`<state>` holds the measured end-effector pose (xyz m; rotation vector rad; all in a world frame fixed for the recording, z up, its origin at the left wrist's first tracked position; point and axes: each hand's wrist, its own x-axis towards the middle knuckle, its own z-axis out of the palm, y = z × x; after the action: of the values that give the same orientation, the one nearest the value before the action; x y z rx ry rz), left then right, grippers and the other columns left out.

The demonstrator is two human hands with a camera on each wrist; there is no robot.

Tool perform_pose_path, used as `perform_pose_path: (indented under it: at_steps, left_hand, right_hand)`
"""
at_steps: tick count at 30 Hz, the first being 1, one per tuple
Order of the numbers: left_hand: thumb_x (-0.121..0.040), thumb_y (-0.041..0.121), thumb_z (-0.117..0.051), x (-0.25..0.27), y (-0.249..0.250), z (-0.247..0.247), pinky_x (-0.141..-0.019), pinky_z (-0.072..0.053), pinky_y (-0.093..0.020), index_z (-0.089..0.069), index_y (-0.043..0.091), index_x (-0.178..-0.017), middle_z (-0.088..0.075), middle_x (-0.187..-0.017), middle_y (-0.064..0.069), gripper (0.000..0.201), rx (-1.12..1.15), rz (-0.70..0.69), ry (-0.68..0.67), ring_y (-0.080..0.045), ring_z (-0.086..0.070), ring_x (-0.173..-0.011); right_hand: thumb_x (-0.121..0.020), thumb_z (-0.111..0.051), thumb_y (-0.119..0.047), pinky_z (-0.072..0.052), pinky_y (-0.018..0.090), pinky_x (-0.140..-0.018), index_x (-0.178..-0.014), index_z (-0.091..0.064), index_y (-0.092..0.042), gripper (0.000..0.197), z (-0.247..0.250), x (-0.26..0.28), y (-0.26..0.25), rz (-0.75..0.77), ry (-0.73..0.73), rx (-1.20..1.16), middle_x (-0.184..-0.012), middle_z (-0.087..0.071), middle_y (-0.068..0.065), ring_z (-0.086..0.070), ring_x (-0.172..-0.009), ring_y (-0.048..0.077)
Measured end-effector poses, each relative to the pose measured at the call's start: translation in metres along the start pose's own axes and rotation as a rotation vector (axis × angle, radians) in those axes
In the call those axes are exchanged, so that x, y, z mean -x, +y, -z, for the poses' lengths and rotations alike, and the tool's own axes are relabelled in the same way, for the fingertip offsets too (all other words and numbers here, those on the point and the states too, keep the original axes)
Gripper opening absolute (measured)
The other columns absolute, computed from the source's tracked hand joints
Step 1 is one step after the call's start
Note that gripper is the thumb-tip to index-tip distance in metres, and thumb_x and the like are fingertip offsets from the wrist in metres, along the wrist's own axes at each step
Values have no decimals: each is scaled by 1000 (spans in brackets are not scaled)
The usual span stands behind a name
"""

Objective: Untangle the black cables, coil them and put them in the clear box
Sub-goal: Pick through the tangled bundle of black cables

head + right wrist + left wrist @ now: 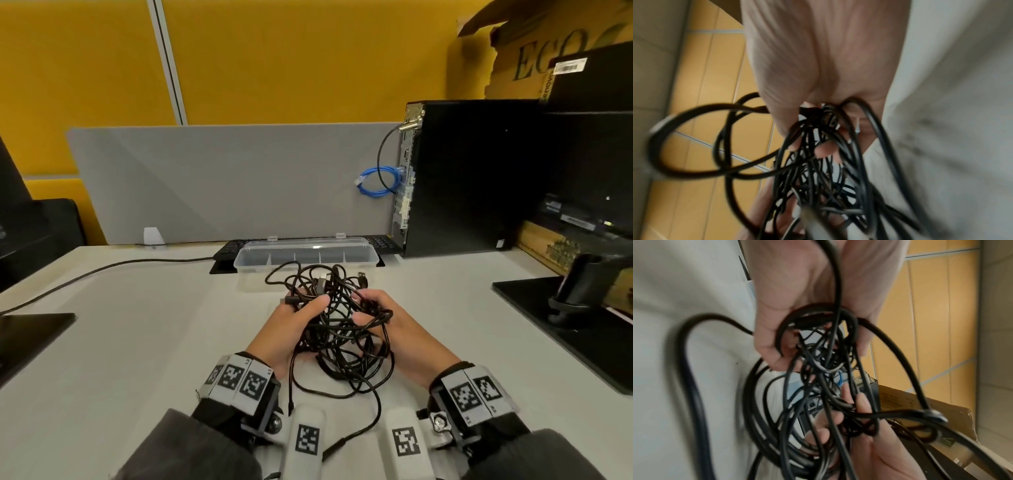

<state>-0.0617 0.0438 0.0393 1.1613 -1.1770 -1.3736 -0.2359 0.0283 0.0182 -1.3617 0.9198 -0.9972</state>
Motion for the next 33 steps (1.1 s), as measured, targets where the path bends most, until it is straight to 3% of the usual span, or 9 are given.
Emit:
perform_pose_path:
  at_steps: [5, 8, 11, 14, 17, 24, 27, 30, 33]
  left_hand:
    - [-86, 12, -59, -2, 2, 0, -63, -53, -21, -57, 17, -105, -69, -93, 2, 19, 71, -228, 0, -8, -69, -82]
    - [-83, 1, -61, -2, 2, -2, -68, -54, -24, -57, 19, -106, -70, -94, 2, 29, 107, -302, -8, -13, -68, -89]
    - [-77, -4, -64, -4, 2, -1, -81, -54, -34, -57, 20, -103, -72, -94, 0, 36, 154, -354, -13, -17, -67, -96]
    - [-71, -6, -66, -4, 3, 2, -74, -54, -28, -57, 15, -102, -71, -91, 0, 39, 285, -326, -140, -15, -67, -92]
    - [-70, 0, -56, -4, 5, 7, -84, -54, -38, -67, 18, -96, -67, -103, -9, 34, 411, -263, -247, -23, -65, -101]
    - [-53, 15, -78, -8, 10, 28, -91, -45, -53, -57, 25, -104, -63, -104, -1, 56, 424, -84, -241, -26, -57, -110]
    - [-56, 46, -82, -4, 12, 26, -90, -40, -68, -65, 21, -107, -62, -118, -9, 59, 545, -10, -329, -38, -53, -119]
    - [-71, 63, -55, -1, 12, 18, -84, -53, -51, -72, 20, -99, -65, -117, -12, 54, 460, 11, -277, -31, -63, -105]
    - [-55, 53, -78, 0, 13, 19, -79, -57, -36, -73, 17, -87, -71, -101, -9, 49, 484, -61, -224, -21, -69, -91]
  right_hand:
    - [-73, -68, -7, -54, 31, -76, -123, -53, -30, 57, 11, 4, -6, 115, -8, -242, -121, -59, -3, -62, -108, 20]
    - [-82, -61, -4, -54, 30, -73, -125, -49, -33, 53, 13, 2, -8, 140, 121, -275, -127, -57, -1, -63, -107, 18]
    - [-87, -60, -21, -53, 33, -74, -127, -44, -36, 46, 12, 0, -10, 95, 163, -225, -127, -58, -1, -64, -103, 12]
    - [-84, -58, -40, -53, 45, -83, -126, -53, -27, 44, 11, 1, -12, -17, -64, -217, -125, -61, 4, -61, -109, 24]
    - [-93, -48, -33, -53, 36, -74, -127, -55, -16, 38, 7, 6, -15, -21, -207, -262, -117, -64, 9, -62, -98, 23]
    - [-91, -55, -11, -47, 13, -81, -115, -60, -21, 27, 5, 8, -25, 412, 165, 116, -111, -67, -6, -61, -104, 3]
    - [-88, -62, -13, -41, 22, -95, -110, -61, -31, 29, 10, 6, -24, 574, 188, 391, -111, -62, -12, -54, -112, 6]
    - [-77, -67, -20, -33, 22, -104, -108, -62, -40, 37, 8, 9, -21, 582, 31, 570, -116, -55, -24, -46, -119, 3]
    - [-70, -65, -11, -30, 36, -111, -118, -57, -40, 56, 6, 14, -25, 514, -64, 463, -130, -47, -21, -38, -130, 5]
